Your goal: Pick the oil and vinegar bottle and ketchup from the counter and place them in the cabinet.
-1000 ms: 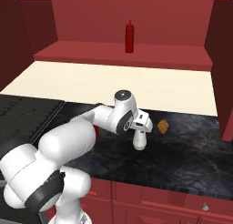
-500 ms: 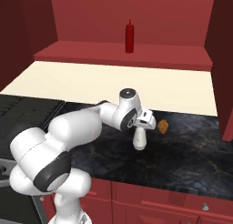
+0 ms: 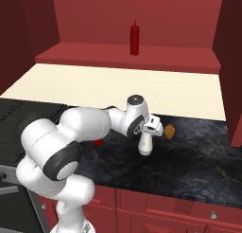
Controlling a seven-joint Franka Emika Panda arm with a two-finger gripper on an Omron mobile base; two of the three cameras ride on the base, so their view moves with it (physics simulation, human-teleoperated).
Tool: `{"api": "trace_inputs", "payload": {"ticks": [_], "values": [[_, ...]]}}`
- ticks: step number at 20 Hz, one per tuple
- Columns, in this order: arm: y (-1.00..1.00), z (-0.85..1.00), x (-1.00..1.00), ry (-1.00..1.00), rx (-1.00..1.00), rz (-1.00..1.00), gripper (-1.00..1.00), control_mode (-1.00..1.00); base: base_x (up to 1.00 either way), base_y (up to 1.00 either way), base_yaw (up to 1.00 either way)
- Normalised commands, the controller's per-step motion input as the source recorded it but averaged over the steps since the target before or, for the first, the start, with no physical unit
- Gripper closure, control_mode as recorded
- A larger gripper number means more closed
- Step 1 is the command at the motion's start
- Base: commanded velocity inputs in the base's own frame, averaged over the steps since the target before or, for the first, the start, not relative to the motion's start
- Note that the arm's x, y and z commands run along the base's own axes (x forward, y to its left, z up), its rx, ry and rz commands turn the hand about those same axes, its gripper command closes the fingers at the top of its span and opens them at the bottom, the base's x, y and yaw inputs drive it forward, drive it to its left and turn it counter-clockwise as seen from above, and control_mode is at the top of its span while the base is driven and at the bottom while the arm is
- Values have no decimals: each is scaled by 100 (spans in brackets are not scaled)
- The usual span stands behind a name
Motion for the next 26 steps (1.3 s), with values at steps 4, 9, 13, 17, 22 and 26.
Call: {"api": "trace_inputs", "payload": {"ticks": [4,9,13,17,22,26], "values": [[-9,-17,21,0,0,0,-100,-100,0,0,0],[-9,-14,22,0,0,0,100,-100,0,0,0],[-16,-13,4,0,0,0,100,-100,0,0,0],[-16,-3,-3,-2,0,0,100,-100,0,0,0],[0,29,-33,-16,0,3,100,-100,0,0,0],[11,67,-57,-25,0,10,100,-100,0,0,0]]}}
